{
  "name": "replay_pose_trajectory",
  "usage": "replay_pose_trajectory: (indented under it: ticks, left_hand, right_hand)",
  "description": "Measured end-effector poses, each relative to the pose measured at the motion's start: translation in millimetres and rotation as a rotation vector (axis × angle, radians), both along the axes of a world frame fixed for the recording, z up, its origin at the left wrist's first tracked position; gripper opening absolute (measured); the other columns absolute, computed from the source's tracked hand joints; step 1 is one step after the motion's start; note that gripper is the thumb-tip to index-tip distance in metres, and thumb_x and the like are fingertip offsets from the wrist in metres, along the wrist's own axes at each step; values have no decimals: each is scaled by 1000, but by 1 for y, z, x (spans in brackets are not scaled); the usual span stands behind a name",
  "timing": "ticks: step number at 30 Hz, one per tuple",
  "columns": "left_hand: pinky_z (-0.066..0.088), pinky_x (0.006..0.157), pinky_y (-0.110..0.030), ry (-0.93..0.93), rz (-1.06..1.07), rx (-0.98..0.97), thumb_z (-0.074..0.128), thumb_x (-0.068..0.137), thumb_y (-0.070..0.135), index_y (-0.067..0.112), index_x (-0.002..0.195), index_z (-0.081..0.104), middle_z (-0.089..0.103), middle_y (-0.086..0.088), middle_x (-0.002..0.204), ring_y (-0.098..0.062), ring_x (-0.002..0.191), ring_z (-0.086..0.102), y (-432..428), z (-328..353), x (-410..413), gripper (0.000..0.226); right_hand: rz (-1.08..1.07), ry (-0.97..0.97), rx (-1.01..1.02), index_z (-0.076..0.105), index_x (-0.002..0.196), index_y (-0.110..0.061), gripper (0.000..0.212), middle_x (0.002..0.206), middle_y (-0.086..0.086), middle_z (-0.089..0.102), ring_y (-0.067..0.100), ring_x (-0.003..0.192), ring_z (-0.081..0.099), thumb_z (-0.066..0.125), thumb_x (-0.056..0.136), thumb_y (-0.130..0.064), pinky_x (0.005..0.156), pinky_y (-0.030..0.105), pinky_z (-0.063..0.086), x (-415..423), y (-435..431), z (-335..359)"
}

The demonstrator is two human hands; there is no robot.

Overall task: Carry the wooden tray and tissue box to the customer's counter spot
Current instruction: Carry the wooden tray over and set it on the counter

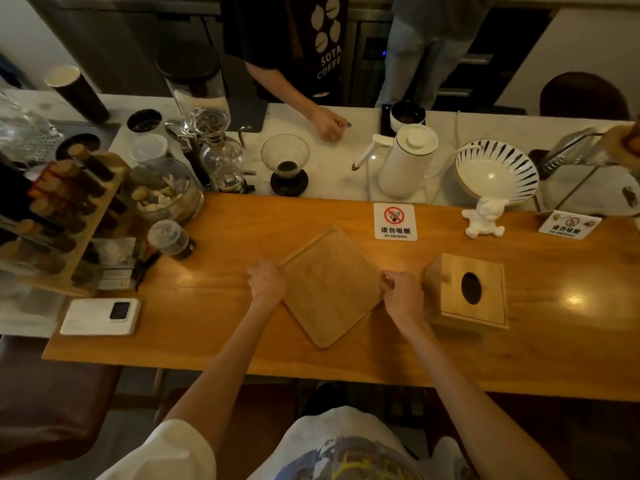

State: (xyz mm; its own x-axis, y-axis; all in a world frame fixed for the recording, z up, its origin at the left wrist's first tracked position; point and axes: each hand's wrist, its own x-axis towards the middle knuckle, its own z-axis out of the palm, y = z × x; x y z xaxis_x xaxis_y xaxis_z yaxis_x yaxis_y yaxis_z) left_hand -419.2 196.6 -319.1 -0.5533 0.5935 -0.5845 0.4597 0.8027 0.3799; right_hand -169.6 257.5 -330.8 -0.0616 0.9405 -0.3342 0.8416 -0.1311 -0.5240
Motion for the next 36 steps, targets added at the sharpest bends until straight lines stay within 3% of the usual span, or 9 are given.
replay_pose_trajectory:
  ticks: [5,8,11,14,16,21,26,31,36]
  left_hand:
    - [45,89,-38,-169,166,84,49,98,9,3,142,32,21,-22,149,-40,120,45,-6,11,-5,47]
    - [53,77,-40,-298,322,191,57,96,14,12,131,42,41,-17,139,-28,103,53,-17,15,-13,38]
    - [48,60,-33,-408,438,288,56,97,14,13,133,47,57,-13,119,-20,85,56,-34,25,-19,36]
    - [51,66,-35,-432,449,378,54,99,15,12,131,51,57,-6,104,-20,85,56,-46,44,-24,33]
    - [54,80,-44,-427,424,419,53,99,17,14,130,52,56,-6,106,-24,92,57,-51,60,-23,31]
    - [54,90,-50,-366,250,508,53,99,22,22,123,56,54,-9,119,-29,103,57,-58,102,6,24]
    - [50,72,-36,-370,-31,561,53,100,18,19,120,60,58,-8,111,-21,92,57,-59,132,93,21]
    - [49,75,-34,-448,-320,546,52,99,18,20,110,61,59,-6,111,-18,96,56,-77,142,229,14]
    - [47,98,-42,-559,-597,525,52,100,31,29,120,62,57,3,123,-19,115,54,-119,147,388,22]
  right_hand:
    - [-22,40,-10,67,124,-23,30,113,3,71,19,93,65,61,95,-14,75,27,51,1,-5,6]
    - [-23,50,-37,69,121,-23,28,111,0,73,17,86,64,59,97,-15,72,27,49,-2,-9,14]
    - [-5,79,-39,72,117,-20,25,113,0,72,19,90,65,58,97,-15,76,29,48,-7,-16,29]
    - [30,155,-17,71,118,-19,25,115,2,70,20,98,63,58,97,-15,79,27,43,-8,-25,48]
    - [41,196,-5,68,122,-22,27,119,4,64,18,99,60,59,97,-22,83,28,48,-3,-33,56]
    - [64,328,-117,56,134,-30,52,123,-7,53,12,108,54,54,90,-58,94,40,52,41,-56,79]
    - [-89,580,-247,54,134,-34,55,128,-14,57,8,115,54,50,88,-65,102,37,45,126,-107,109]
    - [-416,763,-90,50,125,-41,33,113,-18,61,-3,90,62,50,94,-54,66,14,49,229,-201,120]
    - [-739,783,161,46,129,-38,30,107,-23,55,-6,88,57,48,100,-40,61,5,46,347,-310,126]
